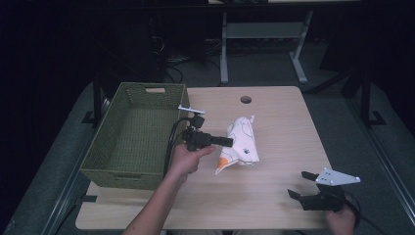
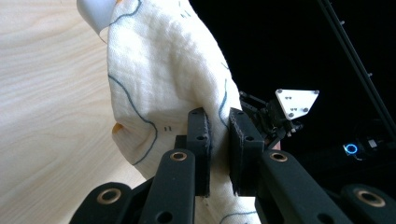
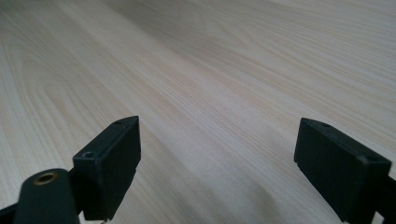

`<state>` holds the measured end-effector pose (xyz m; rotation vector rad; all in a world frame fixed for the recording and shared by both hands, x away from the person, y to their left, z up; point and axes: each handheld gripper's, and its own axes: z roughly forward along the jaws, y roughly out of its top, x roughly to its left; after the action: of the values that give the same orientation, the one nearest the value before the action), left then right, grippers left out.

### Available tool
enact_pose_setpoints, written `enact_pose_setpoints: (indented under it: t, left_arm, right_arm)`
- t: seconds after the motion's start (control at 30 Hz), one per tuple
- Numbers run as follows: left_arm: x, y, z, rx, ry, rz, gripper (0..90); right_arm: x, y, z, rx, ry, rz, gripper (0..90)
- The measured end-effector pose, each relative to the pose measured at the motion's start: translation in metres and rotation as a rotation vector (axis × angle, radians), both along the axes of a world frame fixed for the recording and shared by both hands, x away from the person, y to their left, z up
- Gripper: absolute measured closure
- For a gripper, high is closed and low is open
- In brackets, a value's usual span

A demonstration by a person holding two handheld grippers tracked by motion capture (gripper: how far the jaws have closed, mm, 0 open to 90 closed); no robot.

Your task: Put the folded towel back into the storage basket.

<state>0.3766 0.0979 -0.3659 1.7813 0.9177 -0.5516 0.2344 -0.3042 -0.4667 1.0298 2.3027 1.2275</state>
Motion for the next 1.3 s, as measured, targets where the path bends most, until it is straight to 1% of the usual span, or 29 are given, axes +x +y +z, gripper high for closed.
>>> enact_pose_setpoints:
  t: [0.1, 0.23, 0.3, 0.43, 0.53, 0.67, 0.73, 0.87, 0.93, 1.0, 1.23, 1.3]
  left_arm:
    - [0.0, 0.005, 0.004, -0.01, 0.001, 0.004, 81.2]
    - [0.0, 0.013, 0.009, -0.019, -0.01, 0.016, 81.0]
    - [-0.001, 0.016, 0.011, -0.03, -0.016, 0.015, 80.9]
    - [-0.001, 0.021, 0.012, -0.037, -0.014, 0.014, 80.9]
    - [-0.001, 0.025, 0.016, -0.032, -0.018, 0.018, 81.0]
    - [-0.001, 0.033, 0.019, -0.043, -0.02, 0.027, 81.1]
    - [-0.001, 0.036, 0.019, -0.042, -0.021, 0.021, 81.1]
    - [-0.001, 0.042, 0.021, -0.054, -0.02, 0.026, 81.1]
    - [-0.001, 0.045, 0.022, -0.053, -0.02, 0.028, 81.1]
    - [-0.001, 0.048, 0.024, -0.038, -0.025, 0.027, 81.1]
    - [0.001, 0.073, 0.036, -0.037, -0.038, 0.06, 81.1]
    - [0.002, 0.081, 0.038, -0.05, -0.033, 0.076, 81.1]
  right_arm:
    - [0.001, 0.0, 0.0, -0.003, -0.002, 0.0, 14.2]
    - [0.001, 0.001, -0.001, -0.009, 0.008, 0.001, 14.2]
    - [0.001, 0.001, -0.001, -0.009, 0.009, 0.004, 14.2]
    - [0.001, 0.001, -0.002, -0.013, 0.006, 0.007, 14.2]
    - [0.001, 0.002, -0.002, -0.016, 0.008, 0.009, 14.2]
    - [0.001, 0.0, -0.002, -0.024, 0.012, 0.004, 14.2]
    - [0.002, -0.001, -0.002, -0.02, 0.01, 0.0, 14.2]
    - [0.002, -0.002, -0.003, -0.018, 0.012, -0.001, 14.2]
    - [0.001, -0.002, -0.003, -0.018, 0.012, -0.004, 14.2]
    - [0.001, -0.002, -0.002, -0.025, 0.008, -0.002, 14.2]
    - [0.002, -0.001, -0.003, -0.036, 0.007, -0.004, 14.2]
    - [0.002, 0.0, -0.003, -0.04, 0.006, -0.002, 14.2]
